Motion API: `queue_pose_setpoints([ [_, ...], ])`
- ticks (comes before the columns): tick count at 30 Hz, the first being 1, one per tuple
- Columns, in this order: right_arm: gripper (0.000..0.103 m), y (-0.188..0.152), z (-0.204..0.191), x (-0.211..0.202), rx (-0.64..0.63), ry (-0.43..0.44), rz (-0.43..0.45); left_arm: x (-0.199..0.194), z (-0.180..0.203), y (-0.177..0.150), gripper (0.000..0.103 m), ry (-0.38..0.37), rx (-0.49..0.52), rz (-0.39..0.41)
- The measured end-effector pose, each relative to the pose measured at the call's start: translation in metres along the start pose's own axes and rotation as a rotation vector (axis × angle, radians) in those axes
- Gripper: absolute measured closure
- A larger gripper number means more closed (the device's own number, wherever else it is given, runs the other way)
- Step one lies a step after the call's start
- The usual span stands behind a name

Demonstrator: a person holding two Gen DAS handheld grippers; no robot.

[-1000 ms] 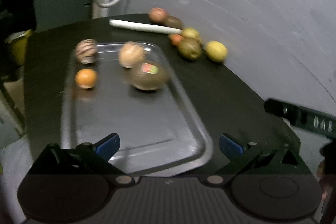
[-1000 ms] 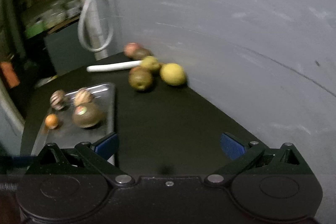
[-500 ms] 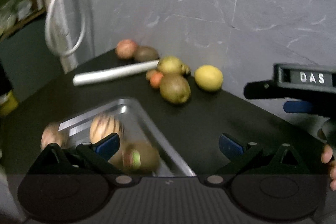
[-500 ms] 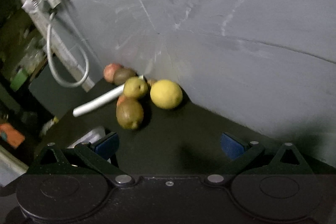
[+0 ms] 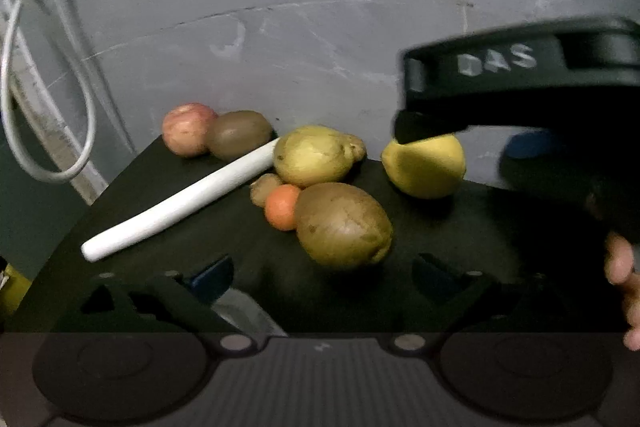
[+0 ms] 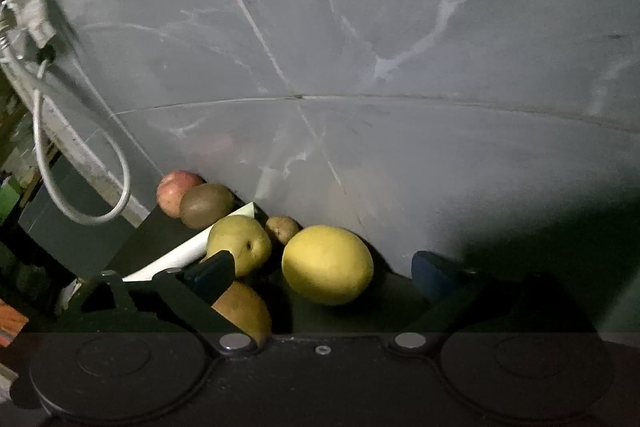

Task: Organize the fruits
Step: 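Grasp the brown pear with the left tool while the right tool grasps the pomelo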

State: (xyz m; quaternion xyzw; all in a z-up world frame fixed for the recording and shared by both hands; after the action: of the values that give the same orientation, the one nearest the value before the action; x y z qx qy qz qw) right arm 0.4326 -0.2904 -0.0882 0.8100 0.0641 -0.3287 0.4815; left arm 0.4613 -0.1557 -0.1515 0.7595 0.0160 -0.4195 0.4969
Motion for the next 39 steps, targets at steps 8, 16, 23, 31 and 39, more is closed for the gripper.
queue_pose_setpoints([
  [8, 0.014, -0.006, -0.011, 0.019, -0.013, -0.042, -0.02, 0.025, 0.0, 0.004, 0.017, -0.029, 0.032, -0.011],
  [16, 0.021, -0.012, -0.009, 0.036, -0.018, -0.087, -0.068, 0.036, 0.002, 0.007, 0.027, -0.071, 0.034, -0.021],
  [23, 0.033, -0.018, -0.002, 0.044, -0.011, -0.102, -0.099, 0.045, 0.003, 0.007, 0.035, -0.092, 0.022, -0.032],
  [31, 0.039, -0.02, -0.002, 0.042, -0.025, -0.092, -0.084, 0.045, 0.002, 0.008, 0.037, -0.091, -0.039, -0.018],
  [39, 0.04, -0.022, 0.002, 0.036, -0.028, -0.06, -0.074, 0.044, 0.0, 0.006, 0.038, -0.065, -0.086, -0.029],
])
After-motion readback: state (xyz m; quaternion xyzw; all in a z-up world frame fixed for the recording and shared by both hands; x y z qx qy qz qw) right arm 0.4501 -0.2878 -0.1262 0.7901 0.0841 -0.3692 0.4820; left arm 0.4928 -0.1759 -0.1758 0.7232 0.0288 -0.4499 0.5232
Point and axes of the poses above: each gripper's, at about its wrist camera, not at the fingertips, and x roughly the way its jaws point, z to its right, y to its top, the point moved 9 cm from there along x, roughly the way its jaws point, and after that the axes turned 7 degrees about z, right-handed, at the moved point
